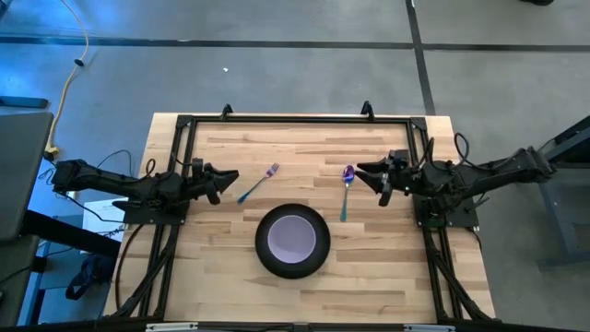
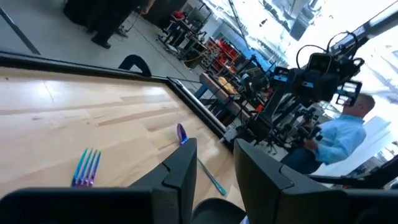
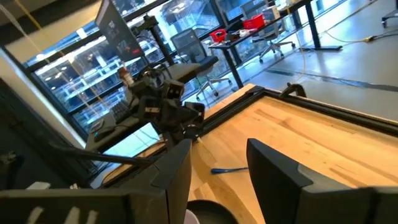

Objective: Set table place
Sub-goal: Put the violet fork to the left side of the black plate

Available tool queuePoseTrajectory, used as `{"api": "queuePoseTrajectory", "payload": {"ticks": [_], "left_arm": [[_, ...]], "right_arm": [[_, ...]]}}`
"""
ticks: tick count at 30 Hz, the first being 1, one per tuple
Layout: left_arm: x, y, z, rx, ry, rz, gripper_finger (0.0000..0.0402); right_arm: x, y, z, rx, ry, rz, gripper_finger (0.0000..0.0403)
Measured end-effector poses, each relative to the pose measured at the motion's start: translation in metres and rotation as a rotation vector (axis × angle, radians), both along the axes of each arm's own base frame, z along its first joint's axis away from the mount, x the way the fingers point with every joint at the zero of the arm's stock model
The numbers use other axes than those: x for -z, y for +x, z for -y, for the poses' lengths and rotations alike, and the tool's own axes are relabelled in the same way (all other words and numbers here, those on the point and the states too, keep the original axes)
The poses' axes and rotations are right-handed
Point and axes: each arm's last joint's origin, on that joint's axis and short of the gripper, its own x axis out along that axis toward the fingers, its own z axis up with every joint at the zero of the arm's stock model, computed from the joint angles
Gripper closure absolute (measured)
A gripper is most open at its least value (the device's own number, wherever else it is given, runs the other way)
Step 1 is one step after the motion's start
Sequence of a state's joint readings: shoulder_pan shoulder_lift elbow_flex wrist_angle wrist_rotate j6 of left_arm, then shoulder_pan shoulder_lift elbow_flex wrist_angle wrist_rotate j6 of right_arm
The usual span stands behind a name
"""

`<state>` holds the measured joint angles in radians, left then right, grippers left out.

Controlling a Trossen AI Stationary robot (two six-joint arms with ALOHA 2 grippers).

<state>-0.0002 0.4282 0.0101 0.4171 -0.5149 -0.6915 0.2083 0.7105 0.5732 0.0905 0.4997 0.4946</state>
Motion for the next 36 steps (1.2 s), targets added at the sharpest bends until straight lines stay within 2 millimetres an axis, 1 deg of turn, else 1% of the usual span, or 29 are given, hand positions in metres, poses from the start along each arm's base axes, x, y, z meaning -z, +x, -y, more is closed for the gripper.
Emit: {"api": "queuePoseTrajectory", "payload": {"ticks": [9,13,17,21,26,32,36], "left_arm": [[0.000,0.000,0.000,0.004,0.009,-0.006,0.0307],[0.000,0.000,0.001,0.030,0.008,-0.005,0.0307],[0.000,0.001,0.001,0.044,0.006,-0.007,0.0307],[0.000,0.001,0.001,0.056,0.002,-0.004,0.0307],[0.001,0.002,0.002,0.066,0.001,-0.010,0.0307],[0.005,0.005,0.003,0.104,-0.046,-0.028,0.0307],[-0.002,0.010,0.003,0.105,-0.050,-0.039,0.0307]], "right_arm": [[-0.003,0.001,0.007,0.048,0.015,0.029,0.0256],[-0.002,0.001,0.007,0.008,0.012,0.025,0.0256],[0.005,0.002,0.009,-0.032,0.065,-0.040,0.0256],[0.012,0.002,0.012,-0.035,0.115,-0.099,0.0256],[0.010,0.000,0.012,-0.042,0.080,-0.088,0.0256],[0.010,-0.001,0.012,-0.042,0.075,-0.098,0.0256],[0.010,-0.001,0.012,-0.042,0.074,-0.098,0.0256]]}}
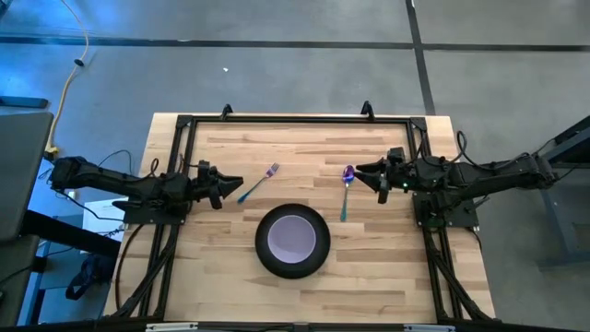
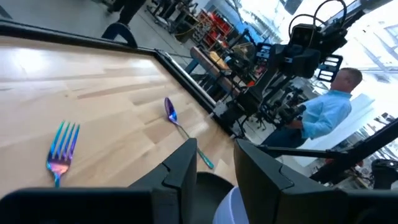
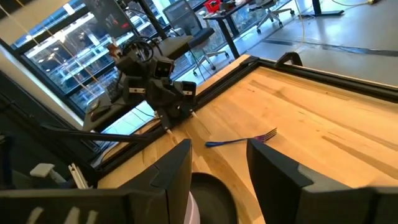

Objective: Set table place
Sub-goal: Put the violet fork to the left side of the black plate

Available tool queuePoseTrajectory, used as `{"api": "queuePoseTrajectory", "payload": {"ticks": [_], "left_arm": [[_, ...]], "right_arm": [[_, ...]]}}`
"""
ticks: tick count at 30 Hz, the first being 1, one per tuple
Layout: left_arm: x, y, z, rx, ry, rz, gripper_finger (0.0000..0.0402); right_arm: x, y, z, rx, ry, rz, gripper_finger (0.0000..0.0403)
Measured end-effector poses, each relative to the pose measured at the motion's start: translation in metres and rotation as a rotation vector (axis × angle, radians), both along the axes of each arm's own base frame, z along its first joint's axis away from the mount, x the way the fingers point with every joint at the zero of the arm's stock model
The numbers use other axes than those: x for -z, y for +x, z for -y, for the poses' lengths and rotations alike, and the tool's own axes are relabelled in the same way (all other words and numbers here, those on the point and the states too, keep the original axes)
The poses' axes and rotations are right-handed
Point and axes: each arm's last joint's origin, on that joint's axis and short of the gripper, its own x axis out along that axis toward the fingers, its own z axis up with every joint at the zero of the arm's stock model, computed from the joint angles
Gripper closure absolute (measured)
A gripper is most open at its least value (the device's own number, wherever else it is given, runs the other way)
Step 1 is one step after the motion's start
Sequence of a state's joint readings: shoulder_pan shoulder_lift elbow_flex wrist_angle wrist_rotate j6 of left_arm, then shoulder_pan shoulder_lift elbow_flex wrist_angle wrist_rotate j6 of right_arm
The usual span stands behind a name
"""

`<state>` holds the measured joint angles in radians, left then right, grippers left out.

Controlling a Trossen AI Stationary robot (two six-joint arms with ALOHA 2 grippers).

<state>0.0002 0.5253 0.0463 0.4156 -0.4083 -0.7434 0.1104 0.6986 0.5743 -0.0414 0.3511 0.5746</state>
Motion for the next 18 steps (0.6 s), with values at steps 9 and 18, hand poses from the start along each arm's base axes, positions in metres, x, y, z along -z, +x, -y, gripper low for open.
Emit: {"api": "queuePoseTrajectory", "payload": {"ticks": [9,18], "left_arm": [[-0.010,0.025,-0.002,-0.058,-0.015,-0.256,0.0307],[-0.017,0.063,-0.030,-0.084,-0.080,-0.593,0.0307]], "right_arm": [[-0.001,0.000,0.000,0.000,0.000,0.007,0.0256],[-0.001,0.000,-0.001,-0.016,-0.016,0.003,0.0256]]}}
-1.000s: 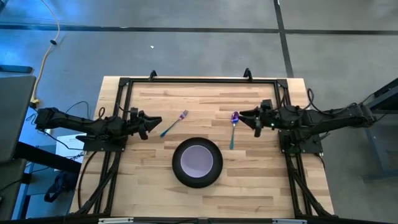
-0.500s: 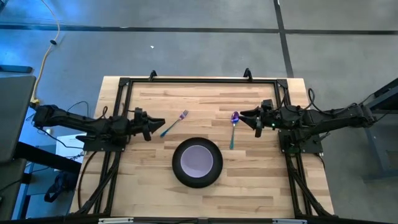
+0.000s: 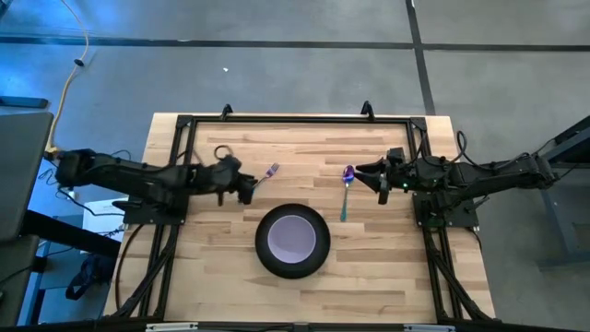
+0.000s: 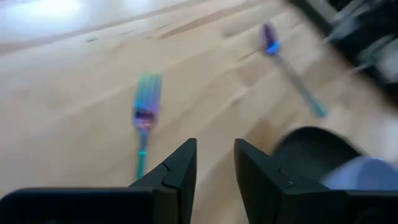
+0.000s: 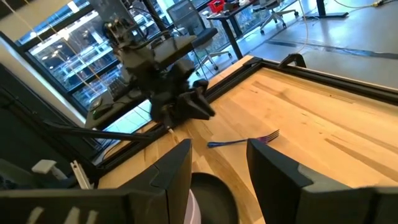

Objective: Set table place
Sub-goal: Put the violet fork to the left side of the black plate

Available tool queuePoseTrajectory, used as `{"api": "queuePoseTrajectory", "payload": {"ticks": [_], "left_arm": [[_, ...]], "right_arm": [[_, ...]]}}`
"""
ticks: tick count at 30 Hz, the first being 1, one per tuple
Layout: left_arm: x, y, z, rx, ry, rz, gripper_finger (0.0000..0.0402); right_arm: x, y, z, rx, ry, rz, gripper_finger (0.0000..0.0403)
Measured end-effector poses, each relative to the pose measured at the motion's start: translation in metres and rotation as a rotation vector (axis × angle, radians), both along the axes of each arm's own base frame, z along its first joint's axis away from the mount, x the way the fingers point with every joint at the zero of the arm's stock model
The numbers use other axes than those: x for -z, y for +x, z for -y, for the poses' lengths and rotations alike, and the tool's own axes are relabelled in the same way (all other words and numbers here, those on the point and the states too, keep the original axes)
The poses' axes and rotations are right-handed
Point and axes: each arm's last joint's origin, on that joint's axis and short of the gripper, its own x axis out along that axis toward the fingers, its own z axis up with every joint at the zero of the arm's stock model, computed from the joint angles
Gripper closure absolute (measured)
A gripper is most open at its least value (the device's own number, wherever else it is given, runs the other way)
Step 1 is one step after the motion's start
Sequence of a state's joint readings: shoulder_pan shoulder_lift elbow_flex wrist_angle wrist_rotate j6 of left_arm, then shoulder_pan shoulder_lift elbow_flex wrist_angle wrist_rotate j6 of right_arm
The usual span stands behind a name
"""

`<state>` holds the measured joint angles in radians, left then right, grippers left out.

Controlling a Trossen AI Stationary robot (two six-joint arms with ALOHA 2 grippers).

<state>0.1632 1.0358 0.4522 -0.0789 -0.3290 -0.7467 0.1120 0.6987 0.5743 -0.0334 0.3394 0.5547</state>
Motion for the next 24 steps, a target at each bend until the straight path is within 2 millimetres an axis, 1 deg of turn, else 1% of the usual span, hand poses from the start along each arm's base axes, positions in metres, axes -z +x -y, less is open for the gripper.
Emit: {"api": "queuePoseTrajectory", "payload": {"ticks": [3,7,10,12,15,22,24], "left_arm": [[-0.001,0.013,-0.018,0.013,-0.011,-0.075,0.0307],[-0.001,0.028,-0.040,0.076,-0.091,-0.107,0.0307],[0.001,0.034,-0.054,0.120,-0.179,-0.148,0.0307],[0.002,0.035,-0.062,0.130,-0.223,-0.209,0.0307],[0.000,0.038,-0.069,0.136,-0.244,-0.295,0.0307],[-0.009,0.048,-0.076,0.158,-0.245,-0.344,0.0307],[-0.007,0.049,-0.077,0.162,-0.255,-0.370,0.0307]], "right_arm": [[0.000,0.000,0.000,-0.008,-0.011,-0.003,0.0256],[0.000,0.000,0.000,-0.020,-0.010,-0.003,0.0256],[0.000,0.000,-0.001,-0.036,-0.007,-0.004,0.0256],[0.000,0.000,-0.001,-0.044,-0.006,-0.004,0.0256],[0.000,0.000,-0.001,-0.051,-0.010,-0.008,0.0256],[0.001,0.000,-0.002,-0.062,-0.028,-0.013,0.0256],[0.001,0.000,-0.002,-0.064,-0.029,-0.014,0.0256]]}}
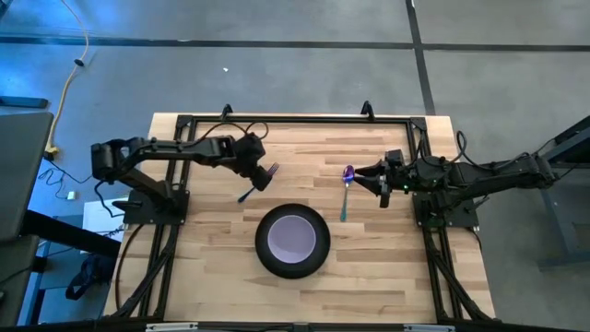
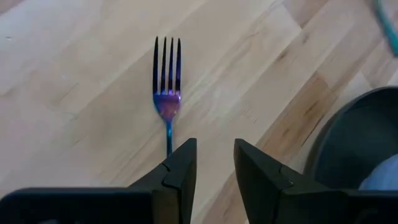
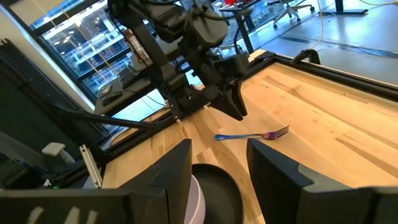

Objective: Set table place
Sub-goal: Put the violet fork to the left side of the black plate

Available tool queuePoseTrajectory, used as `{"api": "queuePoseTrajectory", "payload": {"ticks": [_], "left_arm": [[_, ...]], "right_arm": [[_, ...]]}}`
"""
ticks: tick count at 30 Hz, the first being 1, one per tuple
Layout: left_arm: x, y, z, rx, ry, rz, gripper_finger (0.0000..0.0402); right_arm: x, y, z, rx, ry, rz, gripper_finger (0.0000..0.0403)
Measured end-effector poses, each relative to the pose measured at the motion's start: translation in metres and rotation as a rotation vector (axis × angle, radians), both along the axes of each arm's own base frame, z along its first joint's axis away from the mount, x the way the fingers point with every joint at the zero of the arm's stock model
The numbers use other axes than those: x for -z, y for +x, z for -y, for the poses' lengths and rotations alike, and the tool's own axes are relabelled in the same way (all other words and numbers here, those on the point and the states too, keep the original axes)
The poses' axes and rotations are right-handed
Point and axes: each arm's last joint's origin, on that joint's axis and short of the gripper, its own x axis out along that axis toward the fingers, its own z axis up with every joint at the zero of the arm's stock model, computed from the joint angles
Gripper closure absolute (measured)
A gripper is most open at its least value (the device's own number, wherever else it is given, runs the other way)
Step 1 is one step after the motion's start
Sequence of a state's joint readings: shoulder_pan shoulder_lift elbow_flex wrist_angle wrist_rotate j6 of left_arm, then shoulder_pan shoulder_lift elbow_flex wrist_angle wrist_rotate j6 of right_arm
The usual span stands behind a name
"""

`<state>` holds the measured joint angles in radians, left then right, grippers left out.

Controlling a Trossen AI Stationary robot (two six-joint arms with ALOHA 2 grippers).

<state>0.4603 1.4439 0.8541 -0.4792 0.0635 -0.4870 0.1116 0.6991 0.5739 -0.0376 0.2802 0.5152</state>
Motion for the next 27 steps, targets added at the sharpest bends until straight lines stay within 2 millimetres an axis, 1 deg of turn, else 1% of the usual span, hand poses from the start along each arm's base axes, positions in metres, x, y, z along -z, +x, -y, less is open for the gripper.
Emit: {"api": "queuePoseTrajectory", "payload": {"ticks": [6,14,20,27], "left_arm": [[0.017,0.003,-0.002,0.026,-0.026,-0.089,0.0307],[0.028,0.007,-0.004,0.032,-0.028,-0.118,0.0307],[0.042,0.010,-0.005,0.038,-0.050,-0.166,0.0307],[0.044,0.012,-0.007,0.028,-0.026,-0.165,0.0307]], "right_arm": [[0.000,0.000,0.000,-0.001,-0.004,-0.005,0.0256],[0.001,0.000,0.000,-0.001,-0.004,-0.005,0.0256],[0.000,0.000,0.000,-0.001,-0.008,-0.005,0.0256],[0.000,0.000,0.000,-0.001,-0.008,-0.005,0.0256]]}}
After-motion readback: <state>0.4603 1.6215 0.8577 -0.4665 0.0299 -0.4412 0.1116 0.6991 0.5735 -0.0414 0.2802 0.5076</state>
